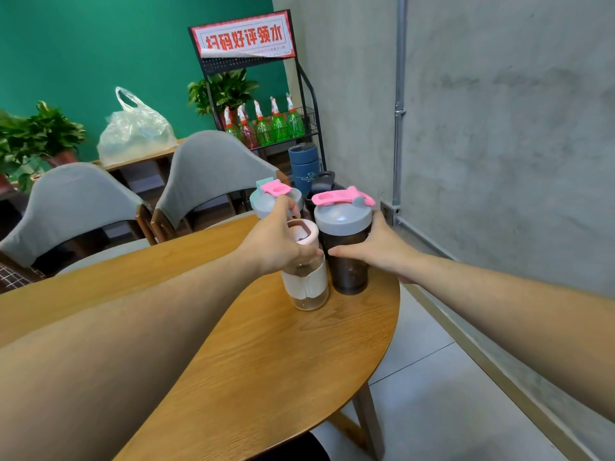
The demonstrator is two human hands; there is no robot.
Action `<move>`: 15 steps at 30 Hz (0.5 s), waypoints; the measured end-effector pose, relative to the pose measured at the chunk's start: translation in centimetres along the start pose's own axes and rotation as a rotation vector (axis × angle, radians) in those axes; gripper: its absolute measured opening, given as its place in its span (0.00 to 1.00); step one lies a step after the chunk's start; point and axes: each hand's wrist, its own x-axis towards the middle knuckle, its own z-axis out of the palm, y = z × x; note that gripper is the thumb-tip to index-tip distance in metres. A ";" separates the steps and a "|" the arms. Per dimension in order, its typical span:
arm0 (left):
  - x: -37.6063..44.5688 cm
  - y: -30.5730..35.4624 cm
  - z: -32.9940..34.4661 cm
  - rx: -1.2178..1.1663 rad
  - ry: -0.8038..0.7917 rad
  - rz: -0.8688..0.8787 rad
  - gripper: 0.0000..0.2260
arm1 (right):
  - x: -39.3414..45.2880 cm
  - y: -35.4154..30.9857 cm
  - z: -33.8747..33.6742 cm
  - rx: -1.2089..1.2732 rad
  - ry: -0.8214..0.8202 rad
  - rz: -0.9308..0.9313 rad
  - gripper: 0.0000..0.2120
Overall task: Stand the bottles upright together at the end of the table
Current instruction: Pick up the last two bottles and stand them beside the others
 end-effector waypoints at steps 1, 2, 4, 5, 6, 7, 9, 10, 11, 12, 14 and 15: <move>0.0 0.1 0.0 0.002 -0.004 -0.002 0.30 | 0.0 0.0 0.1 -0.004 -0.007 -0.001 0.49; 0.0 0.0 -0.1 0.007 -0.006 -0.004 0.30 | -0.1 -0.1 0.2 -0.008 -0.010 -0.001 0.49; 0.0 -0.1 -0.4 0.020 -0.018 -0.015 0.29 | -0.2 -0.2 0.3 -0.013 -0.009 0.005 0.50; 0.0 -0.1 -0.5 0.029 -0.031 -0.018 0.28 | -0.3 -0.3 0.4 -0.011 -0.008 0.010 0.51; 0.1 -0.2 -0.6 0.039 -0.044 -0.016 0.28 | -0.4 -0.4 0.4 -0.010 -0.008 0.014 0.51; 0.2 -0.1 -0.7 0.056 -0.064 -0.015 0.27 | -0.4 -0.5 0.4 -0.009 -0.006 0.019 0.51; 0.3 0.2 -0.8 0.083 -0.112 -0.019 0.26 | -0.6 -0.7 0.6 -0.014 0.003 0.032 0.51; 0.5 0.2 -0.8 0.089 -0.128 -0.024 0.26 | -0.7 -0.7 0.6 -0.017 0.006 0.035 0.51; 0.6 0.4 -0.8 0.089 -0.142 -0.028 0.26 | -0.8 -0.8 0.7 -0.016 0.008 0.036 0.51; 0.6 0.5 -0.8 0.092 -0.151 -0.030 0.26 | -0.9 -0.9 0.8 -0.014 0.009 0.040 0.51; 0.7 0.6 -0.8 0.103 -0.158 -0.027 0.25 | -1.1 -1.1 0.8 -0.004 0.010 0.061 0.51; 0.6 0.7 -0.8 0.107 -0.153 -0.025 0.25 | -1.3 -1.2 0.8 -0.002 0.006 0.070 0.52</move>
